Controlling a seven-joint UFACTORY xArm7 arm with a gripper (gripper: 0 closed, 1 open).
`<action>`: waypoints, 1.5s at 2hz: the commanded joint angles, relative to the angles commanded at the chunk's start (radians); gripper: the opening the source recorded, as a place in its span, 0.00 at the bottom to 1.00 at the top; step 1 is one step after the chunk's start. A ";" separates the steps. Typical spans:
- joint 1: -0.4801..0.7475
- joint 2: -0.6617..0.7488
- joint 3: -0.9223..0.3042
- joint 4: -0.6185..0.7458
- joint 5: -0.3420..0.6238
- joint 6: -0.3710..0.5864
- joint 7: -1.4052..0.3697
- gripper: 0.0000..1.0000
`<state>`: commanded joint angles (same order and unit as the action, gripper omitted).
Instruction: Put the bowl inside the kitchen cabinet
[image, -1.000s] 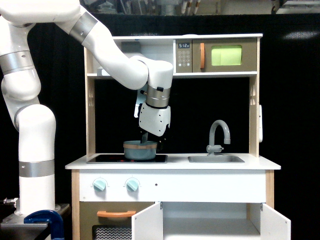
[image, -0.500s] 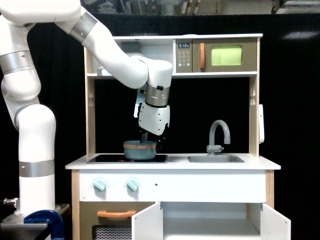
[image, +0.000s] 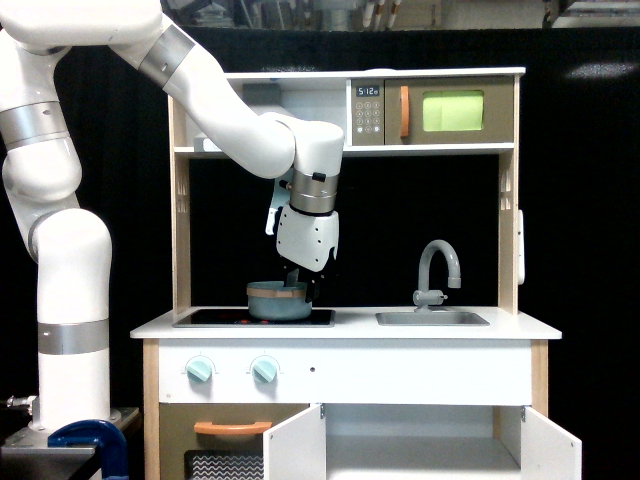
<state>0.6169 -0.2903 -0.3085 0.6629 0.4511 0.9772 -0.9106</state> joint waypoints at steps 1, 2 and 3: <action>-0.005 0.004 0.002 -0.005 0.004 -0.006 -0.008 0.00; -0.008 -0.001 0.008 0.002 0.001 0.004 0.000 0.00; -0.037 -0.003 -0.008 0.037 -0.020 0.054 -0.015 0.00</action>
<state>0.5797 -0.2936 -0.3163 0.6994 0.4313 1.0307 -0.9258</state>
